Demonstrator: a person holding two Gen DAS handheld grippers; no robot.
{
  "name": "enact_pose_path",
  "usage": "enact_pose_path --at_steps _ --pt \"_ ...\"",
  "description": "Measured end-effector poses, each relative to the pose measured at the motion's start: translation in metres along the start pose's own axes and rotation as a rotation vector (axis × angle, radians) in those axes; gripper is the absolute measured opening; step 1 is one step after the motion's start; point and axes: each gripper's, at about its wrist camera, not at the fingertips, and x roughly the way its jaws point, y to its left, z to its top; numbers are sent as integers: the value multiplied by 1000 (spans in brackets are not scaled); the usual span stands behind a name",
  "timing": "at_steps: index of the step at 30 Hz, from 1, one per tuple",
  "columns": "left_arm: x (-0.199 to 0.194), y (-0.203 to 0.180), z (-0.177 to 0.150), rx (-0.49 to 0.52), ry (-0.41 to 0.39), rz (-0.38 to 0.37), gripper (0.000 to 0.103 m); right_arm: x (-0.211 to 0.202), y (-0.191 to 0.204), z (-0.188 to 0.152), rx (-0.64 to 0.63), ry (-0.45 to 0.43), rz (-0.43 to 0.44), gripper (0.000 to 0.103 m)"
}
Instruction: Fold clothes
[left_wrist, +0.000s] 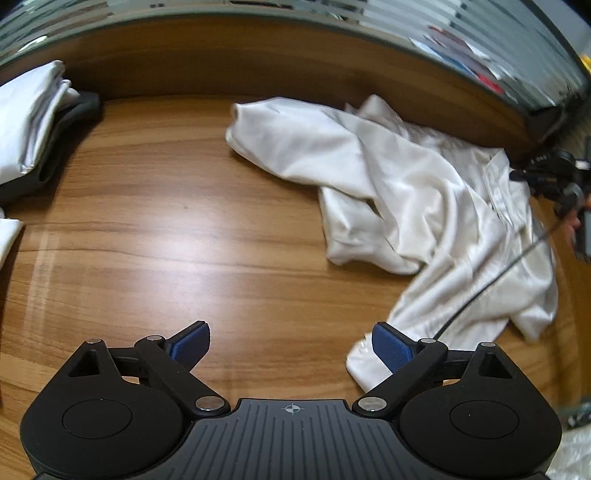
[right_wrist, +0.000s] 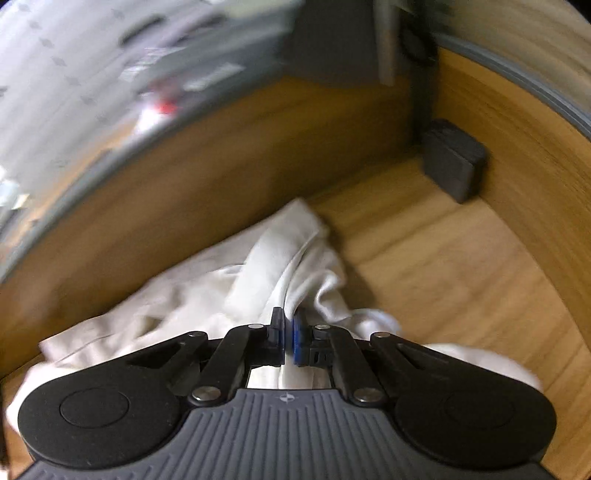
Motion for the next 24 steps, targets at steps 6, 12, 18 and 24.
enact_pose_path --at_steps 6,12,18,24 --pt "-11 10 11 -33 -53 -14 95 -38 64 -29 -181 34 230 3" --pt "-26 16 15 -31 -114 -25 95 -68 118 -92 -376 167 412 3" --pt "-24 13 20 -3 -129 -31 95 -101 145 -171 -584 323 501 3" --pt "-8 -7 33 70 -121 -60 95 -129 118 -233 -628 451 506 3"
